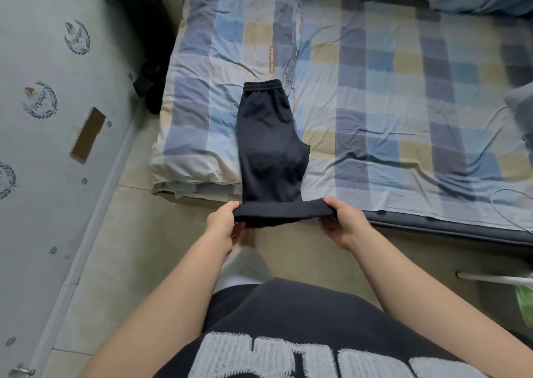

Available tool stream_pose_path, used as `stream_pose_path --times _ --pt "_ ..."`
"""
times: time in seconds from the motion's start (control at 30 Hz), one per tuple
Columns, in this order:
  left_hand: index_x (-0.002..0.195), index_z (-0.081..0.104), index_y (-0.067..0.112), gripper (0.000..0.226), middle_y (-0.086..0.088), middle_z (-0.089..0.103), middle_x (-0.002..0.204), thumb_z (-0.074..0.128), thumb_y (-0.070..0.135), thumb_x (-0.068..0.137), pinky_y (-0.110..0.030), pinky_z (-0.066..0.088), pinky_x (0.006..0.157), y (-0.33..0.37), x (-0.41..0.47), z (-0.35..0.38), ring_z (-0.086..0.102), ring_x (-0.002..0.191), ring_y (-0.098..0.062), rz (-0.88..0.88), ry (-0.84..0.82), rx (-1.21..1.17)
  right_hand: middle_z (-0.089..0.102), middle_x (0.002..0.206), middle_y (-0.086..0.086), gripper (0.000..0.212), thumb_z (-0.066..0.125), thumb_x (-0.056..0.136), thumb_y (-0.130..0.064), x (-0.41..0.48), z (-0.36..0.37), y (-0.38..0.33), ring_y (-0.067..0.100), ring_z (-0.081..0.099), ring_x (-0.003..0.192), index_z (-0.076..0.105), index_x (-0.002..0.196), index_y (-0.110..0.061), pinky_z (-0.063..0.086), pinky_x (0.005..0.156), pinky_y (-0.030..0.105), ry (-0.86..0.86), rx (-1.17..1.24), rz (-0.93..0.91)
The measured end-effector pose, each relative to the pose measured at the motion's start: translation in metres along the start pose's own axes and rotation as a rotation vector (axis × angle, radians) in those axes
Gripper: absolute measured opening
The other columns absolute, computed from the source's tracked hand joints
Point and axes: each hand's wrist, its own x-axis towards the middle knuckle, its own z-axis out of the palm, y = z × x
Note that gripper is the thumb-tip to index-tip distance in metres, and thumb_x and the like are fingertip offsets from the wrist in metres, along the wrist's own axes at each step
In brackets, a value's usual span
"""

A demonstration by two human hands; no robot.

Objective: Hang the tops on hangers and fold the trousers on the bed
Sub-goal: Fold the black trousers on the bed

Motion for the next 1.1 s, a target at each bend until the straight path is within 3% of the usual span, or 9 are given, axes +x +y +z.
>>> stream_pose_path --times 0.3,0.4,0.47,0.7,1.0,1.1 --pt "0.103 0.063 0.015 0.017 -0.005 0.062 0.087 0.062 0.028 0.091 -0.027 0.048 0.053 0.186 0.092 0.058 0.058 0.067 -0.016 -0.064 -0.064 0.040 0.064 0.091 0.009 0.010 0.066 0.094 -0.018 0.076 0.140 -0.130 0.020 0.065 0.076 0.062 0.098 -0.011 0.053 0.065 0.033 0.078 0.052 0.042" --pt "0.096 0.062 0.016 0.011 -0.004 0.059 0.085 0.062 0.027 0.093 -0.028 0.046 0.058 0.232 0.121 0.079 0.056 0.068 -0.016 -0.072 -0.074 0.045 0.064 0.087 0.007 0.010 0.063 0.096 -0.021 0.103 0.174 -0.169 0.018 0.065 0.076 0.063 0.100 -0.012 0.052 0.065 0.031 0.088 0.041 0.044" --pt "0.105 0.063 0.017 0.019 -0.004 0.058 0.088 0.064 0.031 0.093 -0.030 0.048 0.060 0.257 0.141 0.093 0.057 0.070 -0.016 -0.085 -0.090 0.049 0.064 0.084 0.007 0.010 0.061 0.097 -0.021 0.121 0.192 -0.193 0.018 0.064 0.075 0.062 0.093 -0.012 0.052 0.065 0.031 0.095 0.037 0.049" --pt "0.100 0.063 0.018 0.016 -0.001 0.058 0.081 0.062 0.033 0.095 -0.031 0.051 0.071 0.324 0.222 0.151 0.058 0.074 -0.014 -0.083 -0.099 0.042 0.065 0.087 0.007 0.010 0.062 0.096 -0.023 0.213 0.249 -0.269 0.019 0.065 0.074 0.060 0.092 -0.014 0.054 0.067 0.032 0.080 -0.028 0.041" --pt "0.102 0.062 0.020 0.018 0.002 0.060 0.081 0.060 0.036 0.095 -0.029 0.048 0.065 0.376 0.382 0.232 0.058 0.072 -0.012 -0.024 -0.052 0.101 0.069 0.083 0.002 0.010 0.060 0.096 -0.028 0.391 0.317 -0.319 0.015 0.069 0.077 0.062 0.097 -0.018 0.054 0.062 0.030 0.001 -0.134 0.058" --pt "0.095 0.062 0.022 0.014 0.004 0.058 0.078 0.058 0.035 0.097 -0.027 0.047 0.065 0.379 0.430 0.257 0.055 0.070 -0.010 -0.010 -0.048 0.130 0.068 0.083 0.001 0.010 0.059 0.098 -0.027 0.448 0.331 -0.321 0.012 0.068 0.075 0.062 0.094 -0.018 0.053 0.060 0.028 -0.005 -0.152 0.045"
